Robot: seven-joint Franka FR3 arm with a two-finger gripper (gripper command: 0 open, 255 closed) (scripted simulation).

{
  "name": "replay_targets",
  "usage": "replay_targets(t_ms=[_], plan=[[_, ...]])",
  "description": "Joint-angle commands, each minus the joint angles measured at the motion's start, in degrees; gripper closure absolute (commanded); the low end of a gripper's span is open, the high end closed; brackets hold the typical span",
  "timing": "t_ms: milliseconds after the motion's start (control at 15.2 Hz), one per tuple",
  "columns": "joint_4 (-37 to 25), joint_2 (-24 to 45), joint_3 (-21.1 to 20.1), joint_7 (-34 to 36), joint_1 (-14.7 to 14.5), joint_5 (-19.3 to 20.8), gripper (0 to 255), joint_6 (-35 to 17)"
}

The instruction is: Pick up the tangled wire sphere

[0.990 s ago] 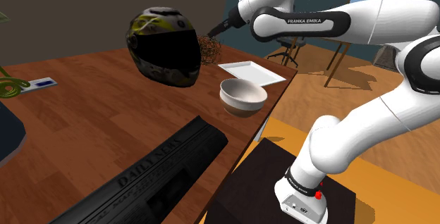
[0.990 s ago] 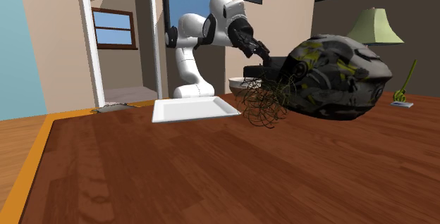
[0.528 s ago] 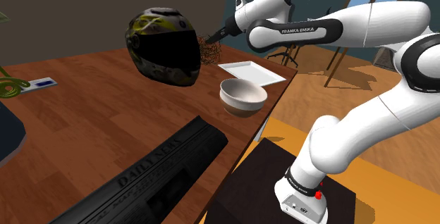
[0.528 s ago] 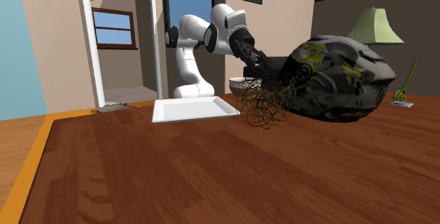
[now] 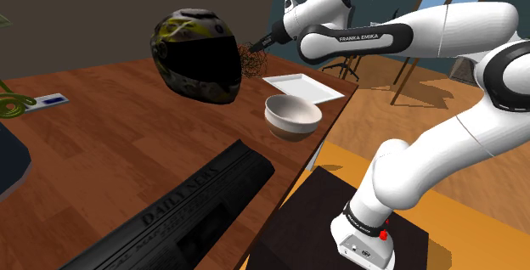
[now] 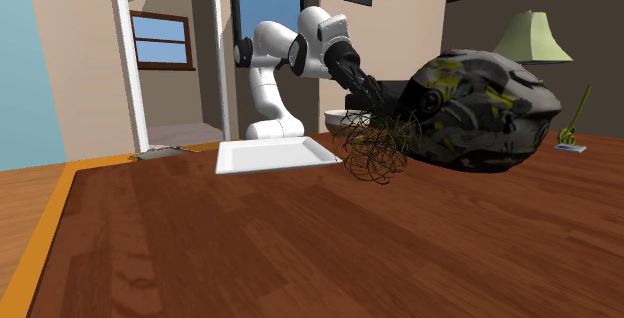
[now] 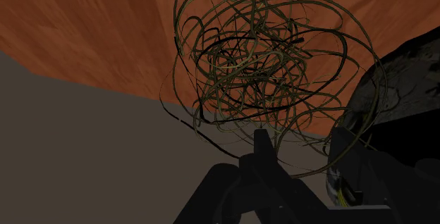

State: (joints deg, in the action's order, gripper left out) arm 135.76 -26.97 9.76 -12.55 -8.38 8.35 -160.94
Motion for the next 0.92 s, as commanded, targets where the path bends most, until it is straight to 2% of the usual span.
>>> replay_targets(t_ms=[0,132,858], plan=[[0.1,0.1,-0.2,0.1,-0.1,0.0,255,0.1],[0.1,0.2,0.0,-0.1,-0.1,0.0,255,0.1],[-7.9,-0.4,-0.2,-0.6,-1.0,-0.8,255,8.7]])
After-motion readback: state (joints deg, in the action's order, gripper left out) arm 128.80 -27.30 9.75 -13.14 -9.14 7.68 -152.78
